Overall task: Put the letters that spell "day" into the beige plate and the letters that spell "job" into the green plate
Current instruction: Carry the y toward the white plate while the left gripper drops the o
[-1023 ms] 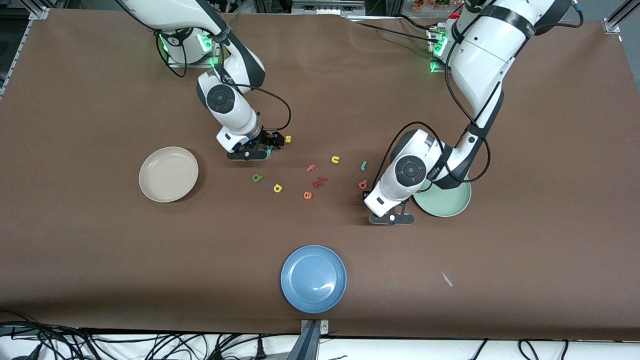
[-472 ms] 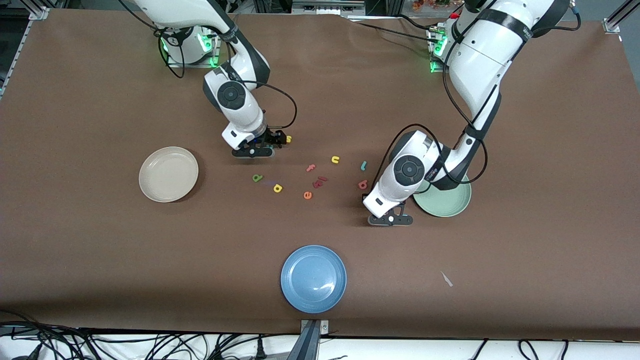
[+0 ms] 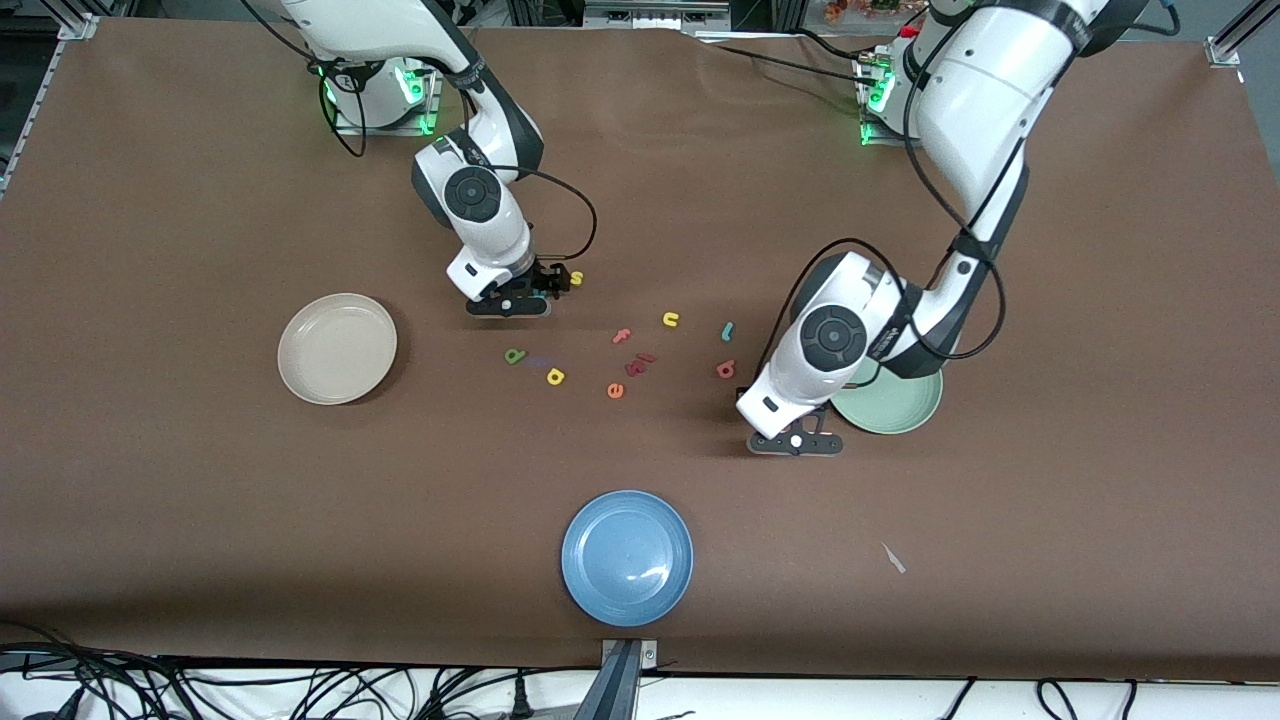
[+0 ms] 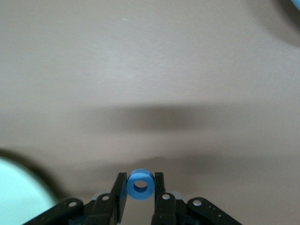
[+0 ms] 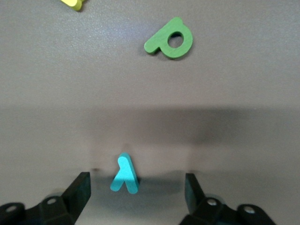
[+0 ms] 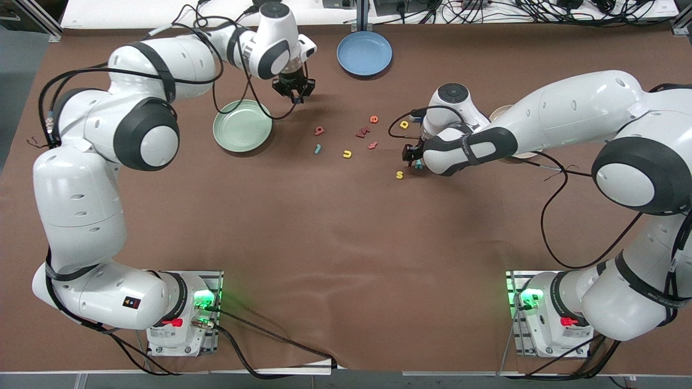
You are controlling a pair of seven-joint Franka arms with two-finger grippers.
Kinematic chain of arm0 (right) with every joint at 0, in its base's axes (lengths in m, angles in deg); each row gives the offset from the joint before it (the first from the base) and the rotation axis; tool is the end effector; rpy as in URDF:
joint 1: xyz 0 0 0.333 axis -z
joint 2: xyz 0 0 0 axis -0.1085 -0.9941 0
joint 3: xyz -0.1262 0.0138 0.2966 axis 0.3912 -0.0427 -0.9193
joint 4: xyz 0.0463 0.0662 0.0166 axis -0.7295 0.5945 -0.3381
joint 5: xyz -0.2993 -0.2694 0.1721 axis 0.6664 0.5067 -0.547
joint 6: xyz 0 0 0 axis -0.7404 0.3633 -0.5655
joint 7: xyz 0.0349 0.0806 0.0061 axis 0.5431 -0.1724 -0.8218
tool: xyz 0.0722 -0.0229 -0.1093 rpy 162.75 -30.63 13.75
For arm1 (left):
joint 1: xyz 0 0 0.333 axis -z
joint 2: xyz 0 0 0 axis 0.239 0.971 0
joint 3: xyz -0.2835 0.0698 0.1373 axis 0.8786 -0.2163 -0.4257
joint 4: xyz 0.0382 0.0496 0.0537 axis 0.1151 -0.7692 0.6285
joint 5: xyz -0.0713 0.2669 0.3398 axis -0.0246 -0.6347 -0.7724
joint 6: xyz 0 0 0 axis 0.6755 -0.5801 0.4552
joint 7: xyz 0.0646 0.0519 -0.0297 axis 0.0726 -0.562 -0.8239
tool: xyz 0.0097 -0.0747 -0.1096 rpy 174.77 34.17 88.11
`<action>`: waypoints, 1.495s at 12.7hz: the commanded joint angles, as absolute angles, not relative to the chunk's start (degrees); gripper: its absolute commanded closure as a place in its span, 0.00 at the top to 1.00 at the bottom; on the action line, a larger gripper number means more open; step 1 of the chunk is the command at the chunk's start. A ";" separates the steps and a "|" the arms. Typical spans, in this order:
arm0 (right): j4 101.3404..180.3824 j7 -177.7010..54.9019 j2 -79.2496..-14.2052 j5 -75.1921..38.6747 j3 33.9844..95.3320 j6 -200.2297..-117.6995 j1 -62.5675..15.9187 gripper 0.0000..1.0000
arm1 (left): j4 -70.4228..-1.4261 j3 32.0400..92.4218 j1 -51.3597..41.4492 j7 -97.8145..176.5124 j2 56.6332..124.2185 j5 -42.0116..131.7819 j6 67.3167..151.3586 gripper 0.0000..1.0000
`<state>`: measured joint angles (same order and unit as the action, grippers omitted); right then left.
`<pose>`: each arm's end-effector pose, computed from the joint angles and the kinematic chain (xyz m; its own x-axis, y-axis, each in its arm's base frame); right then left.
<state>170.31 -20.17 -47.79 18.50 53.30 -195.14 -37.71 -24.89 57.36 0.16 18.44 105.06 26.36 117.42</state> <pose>0.4462 0.3462 0.1134 0.9990 0.0097 -0.0427 0.0087 -0.9997 -0.0235 0.6700 -0.3145 0.1933 0.9977 -0.0484 -0.0473 -0.0486 -0.9988 -0.0038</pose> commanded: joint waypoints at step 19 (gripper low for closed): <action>168.67 -16.38 -49.63 19.64 53.67 -195.31 -39.19 0.15 | -35.36 64.54 -10.23 27.22 97.06 23.32 113.90 1.00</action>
<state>169.57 -17.76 -48.08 18.84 53.51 -194.90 -38.63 -35.20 61.16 -10.29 32.42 100.00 23.82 115.66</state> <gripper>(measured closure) 0.736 0.132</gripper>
